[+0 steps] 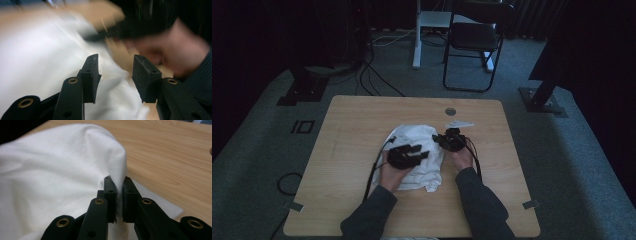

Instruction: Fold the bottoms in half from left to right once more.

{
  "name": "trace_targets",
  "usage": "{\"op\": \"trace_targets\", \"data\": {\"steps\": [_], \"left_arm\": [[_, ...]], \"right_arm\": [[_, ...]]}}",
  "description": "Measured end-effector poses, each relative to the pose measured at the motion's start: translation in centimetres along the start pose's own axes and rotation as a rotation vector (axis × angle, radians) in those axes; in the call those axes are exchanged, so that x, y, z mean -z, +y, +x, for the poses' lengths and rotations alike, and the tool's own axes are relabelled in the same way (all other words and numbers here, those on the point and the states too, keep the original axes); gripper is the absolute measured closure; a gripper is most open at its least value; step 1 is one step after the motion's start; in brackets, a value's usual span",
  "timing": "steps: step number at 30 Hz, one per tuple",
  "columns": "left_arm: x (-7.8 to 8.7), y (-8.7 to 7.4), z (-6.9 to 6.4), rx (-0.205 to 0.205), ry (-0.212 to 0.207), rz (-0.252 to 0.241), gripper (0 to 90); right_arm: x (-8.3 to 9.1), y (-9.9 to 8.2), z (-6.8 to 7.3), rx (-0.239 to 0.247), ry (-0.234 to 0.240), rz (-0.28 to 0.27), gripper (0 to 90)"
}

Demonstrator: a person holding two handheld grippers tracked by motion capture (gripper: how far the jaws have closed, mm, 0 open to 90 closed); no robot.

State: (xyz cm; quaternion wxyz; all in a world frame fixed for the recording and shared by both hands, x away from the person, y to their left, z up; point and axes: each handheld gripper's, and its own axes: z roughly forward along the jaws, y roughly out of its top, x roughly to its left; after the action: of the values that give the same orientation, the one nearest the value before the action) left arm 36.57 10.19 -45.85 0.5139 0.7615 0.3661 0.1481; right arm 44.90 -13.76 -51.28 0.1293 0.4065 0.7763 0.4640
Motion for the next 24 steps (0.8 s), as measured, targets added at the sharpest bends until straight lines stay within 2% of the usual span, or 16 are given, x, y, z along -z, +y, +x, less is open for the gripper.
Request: {"op": "trace_targets", "data": {"steps": [1, 3, 6, 7, 9, 10, 11, 16, 20, 24], "left_arm": [[1.0, 0.7, 0.8, -0.006, 0.051, -0.025, 58.3], [1.9, 1.6, 2.7, -0.014, 0.143, -0.012, 65.1], [1.1, 1.1, 5.6, 0.012, 0.177, 0.083, 74.2], [0.5, 0.5, 6.1, 0.013, 0.165, 0.118, 74.5], [-0.7, -0.9, 6.6, 0.013, 0.105, 0.183, 75.5], [-1.3, -1.7, 6.5, -0.001, 0.086, 0.198, 76.1], [-1.6, -2.2, 6.5, 0.005, 0.079, 0.202, 77.0], [-2.9, -3.8, 6.9, 0.062, 0.067, 0.226, 78.0], [-3.2, -4.3, 6.9, 0.057, 0.086, 0.241, 79.0], [-3.3, -4.6, 6.8, 0.057, 0.099, 0.24, 79.4]], "right_arm": [[-0.1, -0.1, -0.1, -0.003, -0.002, 0.004, 84.0], [-0.2, -0.3, -0.3, -0.011, 0.005, 0.001, 83.5], [-0.5, -0.4, -0.5, -0.008, 0.006, 0.005, 83.1], [-0.6, -0.4, -0.5, -0.007, 0.005, 0.004, 83.1], [-0.8, -0.5, -0.5, -0.004, 0.002, 0.007, 82.9], [-0.8, -0.5, -0.5, -0.006, 0.001, 0.009, 82.9], [-0.9, -0.5, -0.6, -0.005, 0.0, 0.012, 82.8], [-0.9, -0.7, -0.7, -0.003, -0.014, 0.03, 80.3], [-0.5, -0.6, -0.7, 0.007, -0.017, 0.024, 75.1], [0.1, -0.4, -0.5, 0.015, -0.031, 0.021, 64.2]]}}
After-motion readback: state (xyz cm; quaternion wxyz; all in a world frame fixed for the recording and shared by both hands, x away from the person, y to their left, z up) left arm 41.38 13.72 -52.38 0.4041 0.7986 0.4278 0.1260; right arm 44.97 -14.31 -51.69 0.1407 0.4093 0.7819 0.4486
